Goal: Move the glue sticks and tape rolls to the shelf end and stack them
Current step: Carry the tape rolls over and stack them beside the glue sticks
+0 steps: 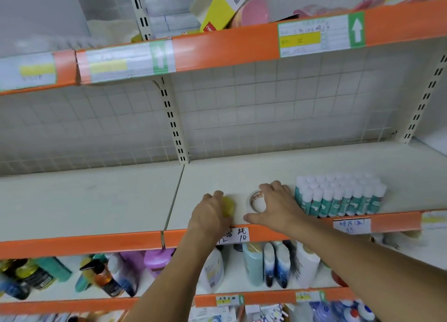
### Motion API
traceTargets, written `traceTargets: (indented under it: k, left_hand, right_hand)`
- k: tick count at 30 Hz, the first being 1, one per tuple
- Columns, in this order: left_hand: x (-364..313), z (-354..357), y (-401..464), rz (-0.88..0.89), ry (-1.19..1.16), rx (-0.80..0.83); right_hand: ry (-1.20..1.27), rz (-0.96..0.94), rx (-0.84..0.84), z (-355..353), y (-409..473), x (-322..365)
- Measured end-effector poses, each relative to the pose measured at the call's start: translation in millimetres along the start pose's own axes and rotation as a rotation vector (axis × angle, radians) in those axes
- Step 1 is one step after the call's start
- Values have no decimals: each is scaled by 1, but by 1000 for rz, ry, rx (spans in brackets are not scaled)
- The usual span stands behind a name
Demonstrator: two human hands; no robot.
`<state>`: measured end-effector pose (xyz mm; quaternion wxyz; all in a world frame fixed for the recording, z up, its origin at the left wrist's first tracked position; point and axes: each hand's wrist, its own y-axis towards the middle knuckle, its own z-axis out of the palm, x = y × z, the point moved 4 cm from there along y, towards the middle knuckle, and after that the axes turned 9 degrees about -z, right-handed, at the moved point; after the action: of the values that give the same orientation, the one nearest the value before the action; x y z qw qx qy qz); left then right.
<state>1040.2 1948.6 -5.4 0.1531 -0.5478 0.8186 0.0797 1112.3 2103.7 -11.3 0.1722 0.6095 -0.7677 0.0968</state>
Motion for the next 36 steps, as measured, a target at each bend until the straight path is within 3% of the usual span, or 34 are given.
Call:
traceTargets:
  k: [17,26,36]
  left_hand:
    - [10,-8,-7,-99,-159,89]
    - [34,-29,-15,-99,78,25]
    - [87,-70,-28,-158,243,-89]
  right_hand:
    - [31,-98,39,-1,2,-4]
    - [-150,-215,-3,-18,8,24]
    - [-179,-434,162,3,29,113]
